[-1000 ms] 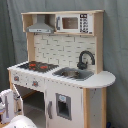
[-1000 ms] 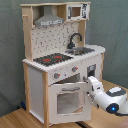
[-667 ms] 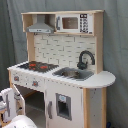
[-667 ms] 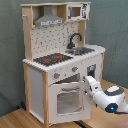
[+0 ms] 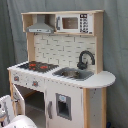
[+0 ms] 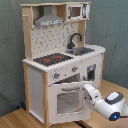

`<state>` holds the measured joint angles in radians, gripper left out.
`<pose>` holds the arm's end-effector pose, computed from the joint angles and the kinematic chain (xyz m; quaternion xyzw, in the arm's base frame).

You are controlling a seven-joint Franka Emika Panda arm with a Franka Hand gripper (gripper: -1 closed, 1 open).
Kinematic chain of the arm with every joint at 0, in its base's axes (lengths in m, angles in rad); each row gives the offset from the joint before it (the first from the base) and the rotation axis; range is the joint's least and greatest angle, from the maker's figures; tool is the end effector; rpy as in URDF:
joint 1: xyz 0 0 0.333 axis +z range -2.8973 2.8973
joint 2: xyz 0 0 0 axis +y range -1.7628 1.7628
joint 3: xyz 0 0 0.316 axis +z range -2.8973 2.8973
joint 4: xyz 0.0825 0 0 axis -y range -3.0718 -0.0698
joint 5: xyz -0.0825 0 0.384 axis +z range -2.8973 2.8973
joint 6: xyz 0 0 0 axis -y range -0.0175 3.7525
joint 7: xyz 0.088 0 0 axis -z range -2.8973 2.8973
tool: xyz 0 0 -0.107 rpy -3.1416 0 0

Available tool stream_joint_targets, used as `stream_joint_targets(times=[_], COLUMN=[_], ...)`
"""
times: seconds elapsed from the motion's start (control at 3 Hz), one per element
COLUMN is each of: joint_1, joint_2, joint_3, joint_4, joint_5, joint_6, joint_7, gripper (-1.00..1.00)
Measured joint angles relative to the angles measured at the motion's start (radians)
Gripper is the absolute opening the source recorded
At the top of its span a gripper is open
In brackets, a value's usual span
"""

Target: Play with the kitchen

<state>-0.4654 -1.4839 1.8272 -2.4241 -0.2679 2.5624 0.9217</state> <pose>0.2177 0.4293 0.2020 0.6413 0.2839 0.5467 0.4574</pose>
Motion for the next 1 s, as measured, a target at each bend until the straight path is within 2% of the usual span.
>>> stream_joint_targets(times=[0.33, 1.0], joint_1=[-0.088, -0.227], joint_2=[0.0, 0.002], joint_3=[0.006, -0.005], joint_4=[0.004, 0.022], joint_5=[0.0, 0.008], joint_6=[0.061, 0.202], joint_7=[0.0, 0.038], gripper=[1.0, 1.0])
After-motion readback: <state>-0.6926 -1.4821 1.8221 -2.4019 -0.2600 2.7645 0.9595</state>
